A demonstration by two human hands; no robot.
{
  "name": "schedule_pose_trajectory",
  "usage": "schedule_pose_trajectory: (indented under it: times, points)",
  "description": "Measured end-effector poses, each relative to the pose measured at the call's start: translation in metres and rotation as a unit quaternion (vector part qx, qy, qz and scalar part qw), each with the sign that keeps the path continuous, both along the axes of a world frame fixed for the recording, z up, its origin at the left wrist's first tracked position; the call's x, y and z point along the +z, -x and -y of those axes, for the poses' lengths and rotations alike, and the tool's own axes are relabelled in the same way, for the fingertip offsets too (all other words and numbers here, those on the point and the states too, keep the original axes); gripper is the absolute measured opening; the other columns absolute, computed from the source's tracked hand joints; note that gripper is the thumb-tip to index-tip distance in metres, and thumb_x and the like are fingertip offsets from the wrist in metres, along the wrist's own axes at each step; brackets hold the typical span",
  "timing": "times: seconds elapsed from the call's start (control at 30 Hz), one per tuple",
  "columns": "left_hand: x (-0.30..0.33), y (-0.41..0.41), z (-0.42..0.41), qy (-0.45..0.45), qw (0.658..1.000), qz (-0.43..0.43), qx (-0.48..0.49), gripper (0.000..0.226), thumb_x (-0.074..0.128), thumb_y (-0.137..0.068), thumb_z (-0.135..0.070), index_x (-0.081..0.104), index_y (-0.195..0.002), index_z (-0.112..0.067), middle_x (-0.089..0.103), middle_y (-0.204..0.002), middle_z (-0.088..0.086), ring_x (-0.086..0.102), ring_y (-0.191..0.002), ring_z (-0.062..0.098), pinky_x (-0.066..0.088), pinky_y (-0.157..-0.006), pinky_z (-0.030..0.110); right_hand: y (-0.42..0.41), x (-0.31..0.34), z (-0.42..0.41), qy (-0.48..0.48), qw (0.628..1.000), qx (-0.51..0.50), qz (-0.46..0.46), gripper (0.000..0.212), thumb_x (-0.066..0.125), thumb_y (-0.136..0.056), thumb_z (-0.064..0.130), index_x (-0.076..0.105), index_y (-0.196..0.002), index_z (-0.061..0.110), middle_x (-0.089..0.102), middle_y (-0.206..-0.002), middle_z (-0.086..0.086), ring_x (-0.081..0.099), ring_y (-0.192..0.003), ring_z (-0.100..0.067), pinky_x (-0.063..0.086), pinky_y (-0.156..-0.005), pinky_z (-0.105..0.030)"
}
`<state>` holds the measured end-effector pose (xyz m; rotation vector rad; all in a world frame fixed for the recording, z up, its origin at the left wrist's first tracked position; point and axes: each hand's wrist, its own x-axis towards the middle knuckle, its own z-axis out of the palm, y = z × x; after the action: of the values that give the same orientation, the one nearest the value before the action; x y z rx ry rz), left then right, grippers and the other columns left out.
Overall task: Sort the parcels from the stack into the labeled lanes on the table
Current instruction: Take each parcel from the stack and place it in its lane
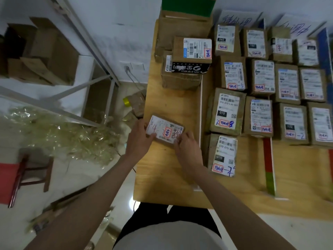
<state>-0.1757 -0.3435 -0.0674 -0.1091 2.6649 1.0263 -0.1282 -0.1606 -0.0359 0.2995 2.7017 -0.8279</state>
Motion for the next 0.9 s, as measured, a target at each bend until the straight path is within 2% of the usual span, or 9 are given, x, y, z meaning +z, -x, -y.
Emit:
schedule_pose_trajectory:
  times: [0.13,0.2,0.27,0.33,0.43,0.63,0.73,0.9]
  points:
    - [-0.002,0.03,-0.007,0.019,0.998,-0.025,-0.056,0.039,0.065,-0.089,-0.012,0.053,-0.125,-0.016,0.051,-0.124,0.007,0.053,-0.113,0.027,0.047,-0.093,0.048,-0.002,0.006,-0.001,0.008,0.998,0.048,0.028,0.026,0.052,-0.099,0.034,0.066,-0.104,0.013,0.062,-0.117,0.001,0.064,-0.086,-0.015,0.058,-0.069,-0.029]
    - [-0.002,0.041,-0.013,0.03,0.995,-0.031,-0.09,0.039,0.062,-0.089,-0.008,0.054,-0.126,-0.018,0.052,-0.125,0.006,0.051,-0.115,0.029,0.045,-0.094,0.047,0.003,0.007,-0.002,0.017,1.0,0.005,0.002,0.023,0.055,-0.097,0.033,0.059,-0.109,0.013,0.053,-0.116,0.001,0.058,-0.096,-0.016,0.055,-0.075,-0.029]
    - [-0.002,0.046,-0.017,0.037,0.99,-0.04,-0.13,0.041,0.059,-0.09,-0.006,0.055,-0.128,-0.02,0.053,-0.126,0.004,0.052,-0.112,0.029,0.046,-0.092,0.048,0.011,0.002,-0.004,0.032,0.999,-0.039,-0.012,0.033,0.058,-0.096,0.032,0.049,-0.121,0.013,0.045,-0.122,-0.003,0.052,-0.11,-0.02,0.053,-0.086,-0.035]
    - [-0.002,0.045,-0.02,0.034,0.987,-0.045,-0.152,0.042,0.055,-0.092,-0.005,0.055,-0.131,-0.02,0.053,-0.127,0.003,0.052,-0.112,0.028,0.046,-0.092,0.048,0.019,-0.006,-0.004,0.061,0.995,-0.06,0.043,0.046,0.058,-0.097,0.032,0.04,-0.134,0.01,0.045,-0.132,-0.008,0.05,-0.118,-0.024,0.051,-0.092,-0.039]
    - [-0.003,0.039,-0.02,0.029,0.986,-0.056,-0.156,0.045,0.052,-0.093,-0.002,0.053,-0.135,-0.019,0.052,-0.13,0.004,0.051,-0.114,0.028,0.045,-0.095,0.048,0.022,-0.025,0.0,0.076,0.986,-0.059,0.136,0.044,0.058,-0.097,0.031,0.044,-0.131,0.007,0.058,-0.126,-0.013,0.061,-0.11,-0.028,0.055,-0.084,-0.038]
    - [0.011,0.026,-0.003,0.098,0.982,-0.085,-0.139,0.039,0.051,-0.096,-0.018,0.048,-0.135,-0.017,0.046,-0.141,0.007,0.051,-0.12,0.029,0.048,-0.096,0.046,0.021,-0.023,0.005,0.121,0.976,-0.097,0.153,0.032,0.064,-0.095,0.029,0.059,-0.118,0.007,0.069,-0.117,-0.008,0.068,-0.103,-0.023,0.05,-0.069,-0.024]
    - [0.026,0.023,0.015,0.152,0.972,-0.099,-0.15,0.039,0.047,-0.1,-0.026,0.048,-0.136,-0.012,0.045,-0.144,0.012,0.049,-0.124,0.032,0.042,-0.1,0.047,0.021,-0.007,0.007,0.143,0.974,-0.114,0.136,0.028,0.062,-0.096,0.029,0.061,-0.116,0.009,0.07,-0.118,-0.006,0.068,-0.104,-0.021,0.051,-0.07,-0.023]
    - [0.074,0.028,0.026,0.201,0.953,-0.148,-0.171,0.043,0.04,-0.102,-0.034,0.046,-0.139,-0.012,0.044,-0.146,0.008,0.042,-0.133,0.026,0.032,-0.112,0.045,0.029,0.032,0.008,0.17,0.974,-0.127,0.081,0.03,0.058,-0.099,0.03,0.062,-0.12,0.009,0.069,-0.121,-0.005,0.067,-0.106,-0.02,0.053,-0.072,-0.023]
